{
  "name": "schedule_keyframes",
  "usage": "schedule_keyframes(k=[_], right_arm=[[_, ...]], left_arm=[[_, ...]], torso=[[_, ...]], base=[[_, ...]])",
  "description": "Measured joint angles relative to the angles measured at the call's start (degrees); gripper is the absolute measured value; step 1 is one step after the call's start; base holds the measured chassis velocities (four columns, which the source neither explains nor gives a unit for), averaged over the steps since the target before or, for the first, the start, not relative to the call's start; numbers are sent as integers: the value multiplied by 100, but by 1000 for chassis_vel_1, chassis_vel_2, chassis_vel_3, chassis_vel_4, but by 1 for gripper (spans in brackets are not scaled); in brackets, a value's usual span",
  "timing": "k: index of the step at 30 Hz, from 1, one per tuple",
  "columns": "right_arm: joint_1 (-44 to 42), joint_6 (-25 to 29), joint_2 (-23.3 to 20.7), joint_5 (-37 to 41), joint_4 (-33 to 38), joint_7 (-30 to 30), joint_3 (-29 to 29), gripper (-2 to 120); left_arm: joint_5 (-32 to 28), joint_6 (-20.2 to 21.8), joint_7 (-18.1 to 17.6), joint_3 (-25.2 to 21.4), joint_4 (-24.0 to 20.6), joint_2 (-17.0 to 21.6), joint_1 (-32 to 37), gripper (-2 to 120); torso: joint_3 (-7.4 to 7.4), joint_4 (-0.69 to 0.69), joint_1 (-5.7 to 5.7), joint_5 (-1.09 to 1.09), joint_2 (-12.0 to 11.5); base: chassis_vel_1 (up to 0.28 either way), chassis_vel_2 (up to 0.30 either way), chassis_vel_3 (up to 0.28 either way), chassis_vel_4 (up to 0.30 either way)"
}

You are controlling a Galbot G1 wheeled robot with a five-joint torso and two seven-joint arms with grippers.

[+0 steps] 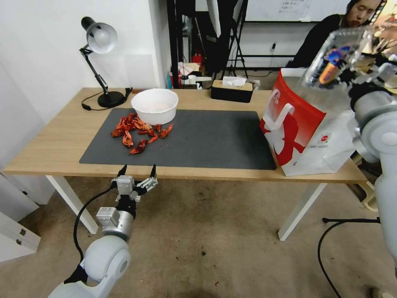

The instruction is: Close the takeout container lid, then place the container into the takeout bag.

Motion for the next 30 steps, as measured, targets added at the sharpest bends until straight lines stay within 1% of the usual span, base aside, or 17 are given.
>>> schedule_keyframes(k=[2, 3, 4, 7, 8, 10, 14, 15, 16, 18, 20, 21, 24, 25, 28, 29, 30], right_arm=[[-106, -86, 59, -32, -12, 80, -6, 2], [-136, -111, 94, -35, -25, 110, -15, 8], [-136, -111, 94, -35, -25, 110, -15, 8], [-170, -167, 113, -46, -23, 140, -23, 22], [-170, -167, 113, -46, -23, 140, -23, 22], [-186, -209, 94, -51, 4, 155, -23, 31], [-218, -288, 75, -137, 42, 198, -26, 43], [-238, -296, 70, -168, 56, 199, -26, 50], [-238, -296, 70, -168, 56, 199, -26, 50], [-249, -261, 63, -185, 91, 169, -21, 58], [-257, 87, 51, -23, 183, -81, 13, 68], [-257, 87, 51, -23, 183, -81, 13, 68], [-317, 826, 13, 235, 419, -658, 29, 84], [-317, 826, 13, 235, 419, -658, 29, 84], [-570, 1417, -64, 287, 762, -1399, -8, 97], [-570, 1417, -64, 287, 762, -1399, -8, 97], [-743, 1552, -101, 245, 898, -1666, -28, 99]], left_arm=[[0, -3, 0, 16, 8, -1, -15, 100], [1, -3, 0, 24, 12, -1, -26, 100], [1, -3, 0, 24, 12, -1, -26, 100], [0, -2, 0, 30, 14, 5, -41, 100], [0, -2, 0, 30, 14, 5, -41, 100], [-2, -2, -1, 26, 14, 17, -36, 100], [-2, -4, -2, 22, 13, 19, -25, 100], [-2, -10, -3, 22, 12, 18, -21, 100], [-2, -10, -3, 22, 12, 18, -21, 100], [-2, -18, -3, 17, 1, 18, -16, 100], [-2, -25, -5, -3, -13, 23, 4, 100], [-2, -25, -5, -3, -13, 23, 4, 100], [-4, -45, -6, -37, -42, 33, 48, 100], [-4, -45, -6, -37, -42, 33, 48, 100], [-5, -63, -9, -65, -64, 27, 82, 100], [-5, -63, -9, -65, -64, 27, 82, 100], [-5, -74, -10, -72, -66, 19, 92, 100]], torso=[[0, 0, 0, -1, 0], [0, 0, 0, -1, 0], [0, 0, 0, -1, 0], [0, 0, 0, -2, 0], [0, 0, 0, -2, 0], [0, 0, 0, -2, 0], [0, 0, 0, -2, 0], [0, 0, 0, -1, 0], [0, 0, 0, -1, 0], [0, -1, 0, -1, 0], [0, 0, 1, 0, 0], [0, 0, 1, 0, 0], [1, 1, 0, -1, 0], [1, 1, 0, -1, 0], [1, 0, 0, -2, 0], [1, 0, 0, -2, 0], [0, 0, 0, -1, 0]], base=[[0, 0, 0, 0], [0, 0, 0, 0], [0, 0, 0, 0], [0, 0, 0, 0], [0, 0, 0, 0], [0, 0, 0, 0], [0, 0, 0, 0], [0, 0, 0, 0], [0, 0, 0, 0], [0, 0, 0, 0], [0, 0, 0, 0], [0, 0, 0, 0], [0, 0, 0, 0], [0, 0, 0, 0], [0, 0, 0, 0], [0, 0, 0, 0], [0, 0, 0, 0]])
